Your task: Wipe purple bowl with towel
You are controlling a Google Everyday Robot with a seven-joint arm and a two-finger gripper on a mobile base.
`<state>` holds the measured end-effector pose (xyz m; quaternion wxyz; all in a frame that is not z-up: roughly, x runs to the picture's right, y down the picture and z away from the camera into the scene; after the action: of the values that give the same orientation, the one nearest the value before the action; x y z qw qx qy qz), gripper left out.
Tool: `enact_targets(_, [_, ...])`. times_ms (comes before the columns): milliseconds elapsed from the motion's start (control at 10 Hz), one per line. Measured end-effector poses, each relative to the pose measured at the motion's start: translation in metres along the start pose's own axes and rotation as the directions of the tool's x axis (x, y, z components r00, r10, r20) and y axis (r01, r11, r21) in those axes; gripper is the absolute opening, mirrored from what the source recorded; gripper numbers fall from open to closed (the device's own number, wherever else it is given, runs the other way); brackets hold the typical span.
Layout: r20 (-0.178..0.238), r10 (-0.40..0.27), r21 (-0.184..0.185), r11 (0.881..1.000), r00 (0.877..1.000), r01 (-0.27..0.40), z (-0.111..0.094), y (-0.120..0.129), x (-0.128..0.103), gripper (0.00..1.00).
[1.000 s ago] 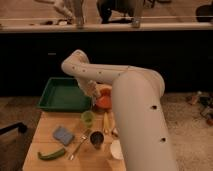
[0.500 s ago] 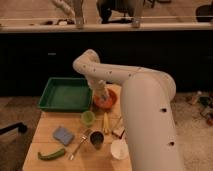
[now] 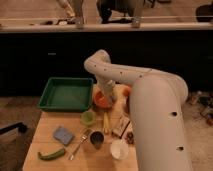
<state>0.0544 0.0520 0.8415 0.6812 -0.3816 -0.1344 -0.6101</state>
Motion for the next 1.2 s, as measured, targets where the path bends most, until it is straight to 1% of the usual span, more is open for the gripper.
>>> enact_targets(400, [0.032, 0.100, 0.008, 0.995, 0.994, -0.100, 0.017, 0.038, 0.000, 0.00])
enact_targets(700, [0.050, 0.171, 0.021, 0.985, 0.984, -0.173, 0.029, 0.067, 0.001, 0.00])
enact_targets(900, [0.067, 0.237, 0.033, 0.970, 0.969, -0.240, 0.042, 0.098, 0.004, 0.00])
enact_targets(1200, [0.082, 0.313, 0.048, 0.947, 0.946, -0.318, 0.058, 0.141, 0.013, 0.00])
